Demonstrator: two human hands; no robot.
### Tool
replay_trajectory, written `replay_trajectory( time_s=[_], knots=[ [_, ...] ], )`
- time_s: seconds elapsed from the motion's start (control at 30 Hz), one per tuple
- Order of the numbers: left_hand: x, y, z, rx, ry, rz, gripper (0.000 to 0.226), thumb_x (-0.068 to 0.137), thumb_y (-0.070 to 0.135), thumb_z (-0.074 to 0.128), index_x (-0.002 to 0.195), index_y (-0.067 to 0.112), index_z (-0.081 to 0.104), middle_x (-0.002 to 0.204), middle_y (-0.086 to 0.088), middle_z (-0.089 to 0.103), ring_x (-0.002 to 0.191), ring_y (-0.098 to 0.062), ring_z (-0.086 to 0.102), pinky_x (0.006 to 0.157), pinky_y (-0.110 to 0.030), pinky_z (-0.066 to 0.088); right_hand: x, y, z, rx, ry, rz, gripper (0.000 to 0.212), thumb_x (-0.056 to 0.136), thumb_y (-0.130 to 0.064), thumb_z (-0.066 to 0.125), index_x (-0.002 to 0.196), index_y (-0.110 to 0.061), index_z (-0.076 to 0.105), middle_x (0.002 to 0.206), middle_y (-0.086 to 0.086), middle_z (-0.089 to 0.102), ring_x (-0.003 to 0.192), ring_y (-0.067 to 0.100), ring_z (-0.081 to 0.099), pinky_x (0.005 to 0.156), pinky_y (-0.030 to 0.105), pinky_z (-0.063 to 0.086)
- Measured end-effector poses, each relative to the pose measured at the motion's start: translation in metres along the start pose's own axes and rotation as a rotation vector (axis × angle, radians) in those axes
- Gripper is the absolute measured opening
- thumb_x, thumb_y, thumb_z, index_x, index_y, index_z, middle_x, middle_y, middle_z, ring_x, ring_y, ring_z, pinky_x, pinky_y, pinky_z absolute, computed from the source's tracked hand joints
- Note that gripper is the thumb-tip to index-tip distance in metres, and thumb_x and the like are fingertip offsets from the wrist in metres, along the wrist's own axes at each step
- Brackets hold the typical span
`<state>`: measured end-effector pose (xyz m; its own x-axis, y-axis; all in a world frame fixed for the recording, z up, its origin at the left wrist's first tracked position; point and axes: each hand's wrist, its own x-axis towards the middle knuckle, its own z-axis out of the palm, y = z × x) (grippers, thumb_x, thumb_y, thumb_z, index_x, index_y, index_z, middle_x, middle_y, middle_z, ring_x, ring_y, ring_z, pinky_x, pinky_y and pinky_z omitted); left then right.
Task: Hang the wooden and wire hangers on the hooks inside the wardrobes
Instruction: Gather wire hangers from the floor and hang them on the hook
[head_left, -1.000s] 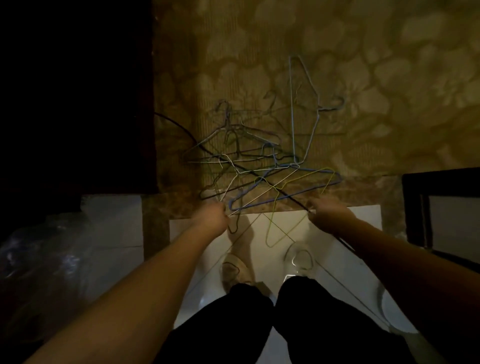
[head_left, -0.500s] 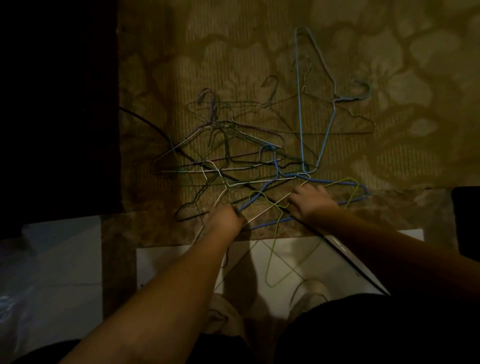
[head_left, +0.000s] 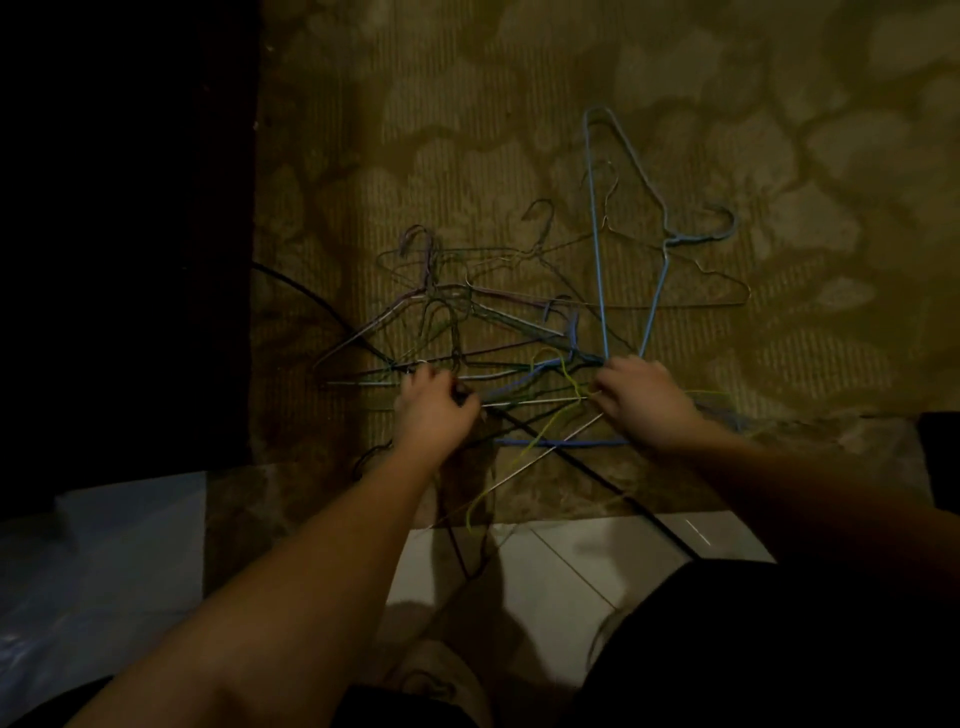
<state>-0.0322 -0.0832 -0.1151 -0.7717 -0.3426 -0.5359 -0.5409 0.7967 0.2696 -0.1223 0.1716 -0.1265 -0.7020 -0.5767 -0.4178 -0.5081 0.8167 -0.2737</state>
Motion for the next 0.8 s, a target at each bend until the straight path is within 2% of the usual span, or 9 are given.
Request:
replay_trajectory(
  time_s=[0.13,0.33,0.43,0.53,0.57,0.6,0.67,0.73,0.8],
  knots=[
    [0.017,-0.01,-0.01,0.128,-0.046,-0.107,0.072,0.095,0.056,0.046,0.149,0.012,0.03,0.158,-0.01,0.024,0.146,-0.028,0.019,0.116,-0.041,0.019,0.013,0.005,-0.006,-0.005,0.04,0.016,0.022,0.094,-0.03,0.056,0.111,-0.019,0.065,0.112,0.004,0.056,0.108,0.024,0.051,0.089,0.038,0.04],
    [0.035,-0.011,-0.009,0.247,-0.18,-0.026,0.086,0.092,0.065,0.044,0.153,0.01,0.019,0.161,-0.008,0.019,0.148,-0.025,0.017,0.119,-0.045,0.014,0.02,0.012,-0.002,0.068,0.043,0.039,0.021,0.092,-0.025,0.061,0.109,-0.014,0.068,0.139,0.009,0.047,0.128,0.027,0.042,0.102,0.038,0.037],
    [0.038,-0.011,-0.01,0.264,-0.217,-0.013,0.076,0.09,0.066,0.047,0.144,0.012,0.039,0.154,-0.008,0.032,0.142,-0.026,0.029,0.115,-0.046,0.021,0.02,0.009,0.005,0.126,-0.01,0.019,0.024,0.094,-0.026,0.061,0.114,-0.015,0.067,0.14,0.006,0.045,0.128,0.024,0.043,0.101,0.035,0.04],
    [0.036,0.002,-0.009,-0.006,-0.243,-0.003,0.054,0.091,0.064,0.047,0.114,0.018,0.062,0.128,-0.008,0.056,0.115,-0.024,0.053,0.097,-0.039,0.042,0.022,-0.004,0.008,0.193,-0.032,-0.02,0.022,0.094,-0.024,0.061,0.113,-0.015,0.066,0.136,0.003,0.047,0.123,0.023,0.049,0.097,0.033,0.042],
    [0.035,0.006,-0.007,-0.095,-0.233,0.028,0.052,0.091,0.062,0.049,0.115,0.018,0.064,0.127,-0.007,0.058,0.114,-0.024,0.055,0.095,-0.037,0.045,0.023,-0.009,0.009,0.205,-0.029,-0.04,0.022,0.094,-0.023,0.061,0.114,-0.015,0.066,0.136,0.003,0.048,0.123,0.023,0.049,0.097,0.032,0.041],
    [0.033,0.01,-0.004,-0.141,-0.222,0.064,0.055,0.091,0.061,0.051,0.125,0.02,0.062,0.135,-0.006,0.054,0.122,-0.024,0.051,0.1,-0.037,0.042,0.023,-0.012,0.009,0.215,-0.018,-0.059,0.024,0.093,-0.023,0.062,0.115,-0.014,0.065,0.136,0.004,0.048,0.124,0.023,0.048,0.098,0.032,0.04],
    [0.027,0.015,0.001,-0.103,-0.166,0.064,0.072,0.089,0.064,0.052,0.145,0.02,0.043,0.157,-0.004,0.03,0.143,-0.027,0.028,0.115,-0.042,0.026,0.023,-0.013,0.008,0.233,0.03,-0.065,0.033,0.091,-0.026,0.066,0.122,-0.013,0.062,0.141,0.006,0.046,0.129,0.024,0.044,0.104,0.035,0.038],
    [0.017,0.016,0.007,0.016,-0.018,-0.022,0.084,0.088,0.067,0.05,0.151,0.016,0.028,0.162,-0.006,0.013,0.148,-0.03,0.012,0.118,-0.045,0.016,0.024,-0.005,0.006,0.259,0.113,0.04,0.045,0.09,-0.033,0.066,0.129,-0.013,0.057,0.144,0.007,0.043,0.133,0.026,0.041,0.109,0.039,0.036],
    [0.008,0.015,0.017,0.091,0.064,-0.045,0.091,0.087,0.069,0.048,0.151,0.01,0.024,0.161,-0.011,0.014,0.147,-0.032,0.013,0.118,-0.043,0.016,0.024,0.009,0.005,0.263,0.152,0.198,0.053,0.091,-0.039,0.064,0.135,-0.012,0.052,0.145,0.008,0.042,0.134,0.027,0.04,0.11,0.042,0.036]
  ],
)
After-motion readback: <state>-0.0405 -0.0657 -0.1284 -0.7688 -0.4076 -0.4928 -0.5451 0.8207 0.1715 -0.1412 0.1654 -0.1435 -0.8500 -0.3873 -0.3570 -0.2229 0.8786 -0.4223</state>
